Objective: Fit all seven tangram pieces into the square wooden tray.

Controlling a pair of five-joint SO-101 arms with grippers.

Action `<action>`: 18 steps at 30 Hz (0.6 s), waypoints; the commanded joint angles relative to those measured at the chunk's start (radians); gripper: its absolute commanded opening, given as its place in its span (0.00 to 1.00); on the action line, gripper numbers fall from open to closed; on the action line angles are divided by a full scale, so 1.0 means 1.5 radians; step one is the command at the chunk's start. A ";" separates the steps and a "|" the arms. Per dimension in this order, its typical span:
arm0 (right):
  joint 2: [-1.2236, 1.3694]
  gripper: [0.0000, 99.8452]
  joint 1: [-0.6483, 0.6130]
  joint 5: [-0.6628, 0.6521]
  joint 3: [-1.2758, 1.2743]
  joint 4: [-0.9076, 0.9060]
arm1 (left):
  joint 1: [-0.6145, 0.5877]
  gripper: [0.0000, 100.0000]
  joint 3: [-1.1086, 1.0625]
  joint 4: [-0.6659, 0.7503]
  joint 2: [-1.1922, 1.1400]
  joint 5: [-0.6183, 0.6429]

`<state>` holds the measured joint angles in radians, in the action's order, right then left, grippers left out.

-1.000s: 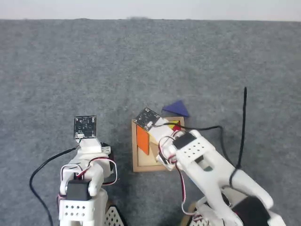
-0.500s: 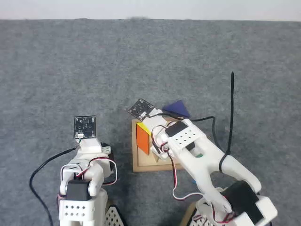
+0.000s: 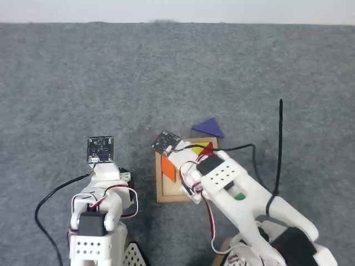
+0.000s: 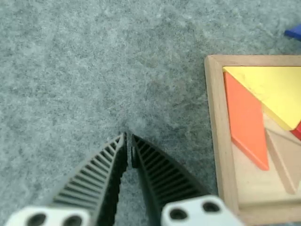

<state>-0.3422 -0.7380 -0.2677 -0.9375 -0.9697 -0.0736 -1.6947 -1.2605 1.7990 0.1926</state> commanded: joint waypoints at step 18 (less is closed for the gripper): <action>0.241 0.05 -0.009 -0.005 0.211 0.059 | -0.004 0.01 0.008 -0.001 0.013 -0.006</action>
<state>0.0015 -0.7503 -0.2662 -0.6813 -0.9083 -0.0736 -1.6947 -1.2605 1.7990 0.1926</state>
